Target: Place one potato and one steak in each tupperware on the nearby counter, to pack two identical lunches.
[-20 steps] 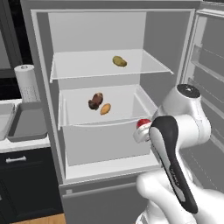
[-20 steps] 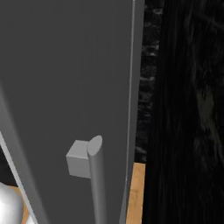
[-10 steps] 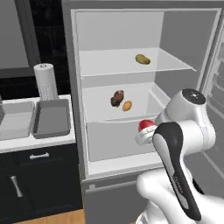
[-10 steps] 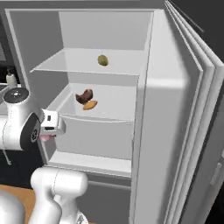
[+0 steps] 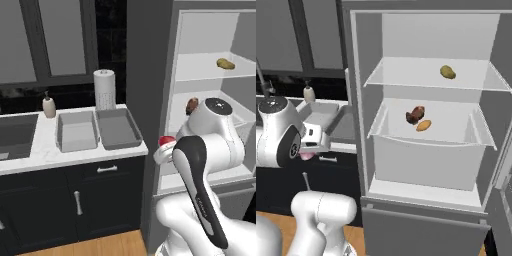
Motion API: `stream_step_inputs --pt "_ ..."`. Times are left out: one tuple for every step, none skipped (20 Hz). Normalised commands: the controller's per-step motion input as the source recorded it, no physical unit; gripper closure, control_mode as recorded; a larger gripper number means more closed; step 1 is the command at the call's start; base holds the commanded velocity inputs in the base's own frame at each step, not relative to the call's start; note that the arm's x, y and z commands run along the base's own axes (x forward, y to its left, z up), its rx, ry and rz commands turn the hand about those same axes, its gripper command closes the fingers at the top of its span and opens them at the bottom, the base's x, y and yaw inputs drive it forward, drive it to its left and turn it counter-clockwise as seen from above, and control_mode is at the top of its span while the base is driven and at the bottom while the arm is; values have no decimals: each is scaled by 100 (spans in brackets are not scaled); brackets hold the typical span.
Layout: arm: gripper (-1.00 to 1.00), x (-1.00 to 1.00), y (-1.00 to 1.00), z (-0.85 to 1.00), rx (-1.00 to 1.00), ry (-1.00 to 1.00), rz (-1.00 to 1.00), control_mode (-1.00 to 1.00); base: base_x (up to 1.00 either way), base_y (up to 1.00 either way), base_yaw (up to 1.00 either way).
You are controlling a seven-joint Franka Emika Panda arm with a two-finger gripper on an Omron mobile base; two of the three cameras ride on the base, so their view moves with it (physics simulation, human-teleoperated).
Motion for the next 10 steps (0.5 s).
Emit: stream_step_inputs --pt "100 0 0 0 0 0 0 100 6 100 -1" --pt "100 0 0 0 0 0 0 100 18 100 -2" --pt "100 0 0 0 0 0 0 100 10 93 -2" --pt "100 0 0 0 0 0 0 100 6 89 -5" --pt "100 0 0 0 0 0 0 100 9 84 -5" --pt "100 0 0 0 0 0 0 100 23 74 -4" --pt "100 0 0 0 0 0 0 100 36 55 -3" --pt "100 0 0 0 0 0 0 100 41 34 -3" --pt "100 0 0 0 0 0 0 100 49 12 -8" --pt "100 0 0 0 0 0 0 100 78 0 -13"
